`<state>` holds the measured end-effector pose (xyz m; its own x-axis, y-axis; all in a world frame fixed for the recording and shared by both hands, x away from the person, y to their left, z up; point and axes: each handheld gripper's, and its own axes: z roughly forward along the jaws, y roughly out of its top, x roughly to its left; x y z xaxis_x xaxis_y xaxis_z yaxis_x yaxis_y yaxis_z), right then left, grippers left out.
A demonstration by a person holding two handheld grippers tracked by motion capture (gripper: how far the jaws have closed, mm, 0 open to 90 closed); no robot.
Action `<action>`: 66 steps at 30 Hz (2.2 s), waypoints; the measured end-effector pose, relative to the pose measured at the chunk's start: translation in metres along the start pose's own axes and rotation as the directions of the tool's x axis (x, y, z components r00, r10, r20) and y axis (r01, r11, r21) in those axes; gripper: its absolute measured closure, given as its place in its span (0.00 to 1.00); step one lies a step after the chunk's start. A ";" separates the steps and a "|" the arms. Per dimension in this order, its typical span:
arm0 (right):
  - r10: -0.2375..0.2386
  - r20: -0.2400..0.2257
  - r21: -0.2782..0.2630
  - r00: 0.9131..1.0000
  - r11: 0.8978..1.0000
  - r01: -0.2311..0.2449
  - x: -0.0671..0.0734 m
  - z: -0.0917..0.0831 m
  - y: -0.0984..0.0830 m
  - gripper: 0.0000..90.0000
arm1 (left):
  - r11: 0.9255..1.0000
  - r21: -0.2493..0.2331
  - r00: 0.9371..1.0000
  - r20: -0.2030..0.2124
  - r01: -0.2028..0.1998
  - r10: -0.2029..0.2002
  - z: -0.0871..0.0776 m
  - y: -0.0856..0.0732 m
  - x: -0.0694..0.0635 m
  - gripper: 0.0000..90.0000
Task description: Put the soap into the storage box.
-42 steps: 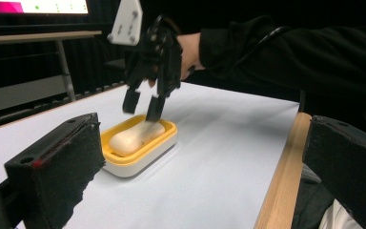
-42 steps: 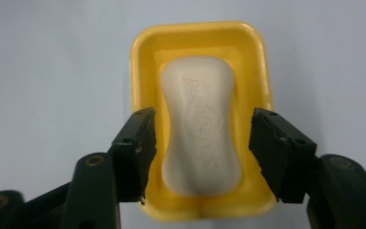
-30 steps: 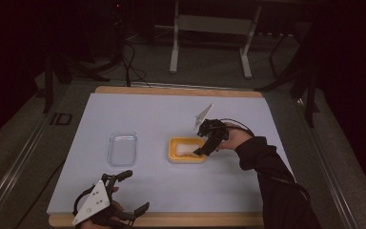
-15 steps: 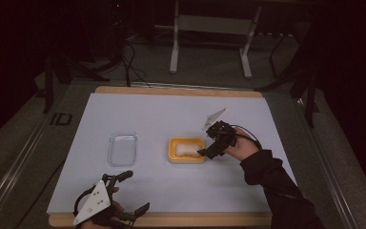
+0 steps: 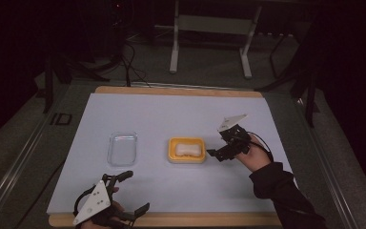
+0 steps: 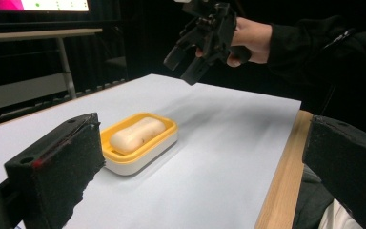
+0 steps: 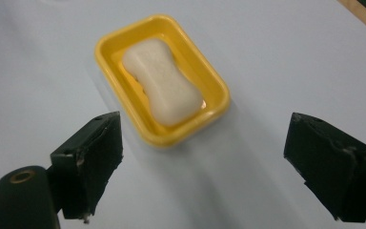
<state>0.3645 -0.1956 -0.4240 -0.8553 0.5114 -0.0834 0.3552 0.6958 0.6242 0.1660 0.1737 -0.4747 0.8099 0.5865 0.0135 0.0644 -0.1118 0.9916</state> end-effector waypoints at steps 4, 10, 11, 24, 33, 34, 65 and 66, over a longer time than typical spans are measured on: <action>0.023 -0.017 0.015 1.000 1.000 -0.022 0.001 -0.005 -0.009 0.13 | 1.000 0.001 1.000 -0.001 0.000 0.000 0.000 0.000 0.000 0.00; 0.033 0.018 -0.005 0.999 0.999 -0.033 0.006 -0.009 -0.020 0.13 | 1.000 0.005 1.000 -0.002 -0.002 0.002 0.000 0.000 0.000 0.00; 0.039 0.019 -0.005 0.999 0.999 -0.038 0.007 -0.010 -0.022 0.14 | 1.000 0.005 1.000 -0.002 -0.002 0.002 0.000 0.000 0.000 0.00; 0.091 0.055 -0.022 0.994 0.996 -0.090 0.023 -0.006 -0.052 0.14 | 1.000 0.007 1.000 0.000 -0.001 0.001 0.000 0.000 0.000 0.00; 0.157 0.082 -0.062 0.984 0.986 -0.152 0.028 -0.013 -0.074 0.14 | 1.000 0.010 1.000 0.001 -0.001 0.001 0.000 0.000 0.000 0.00; 0.157 0.090 -0.070 0.983 0.986 -0.151 0.029 -0.014 -0.077 0.14 | 1.000 0.010 1.000 0.002 -0.001 0.001 0.000 0.000 0.000 0.00; 0.274 0.167 -0.123 0.947 0.959 -0.256 0.038 -0.036 -0.121 0.15 | 1.000 0.018 1.000 0.006 -0.007 0.007 0.000 0.000 -0.003 0.00; 0.281 0.159 -0.128 0.946 0.956 -0.262 0.038 -0.036 -0.122 0.15 | 1.000 0.017 1.000 0.007 -0.006 0.006 0.000 0.001 -0.003 0.00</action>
<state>0.2754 -0.2794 -0.4748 -0.6496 0.7598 -0.0272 0.5160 0.4669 0.7182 0.1635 0.1721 -0.4742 0.8143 0.5801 0.0185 0.0695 -0.1292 0.9892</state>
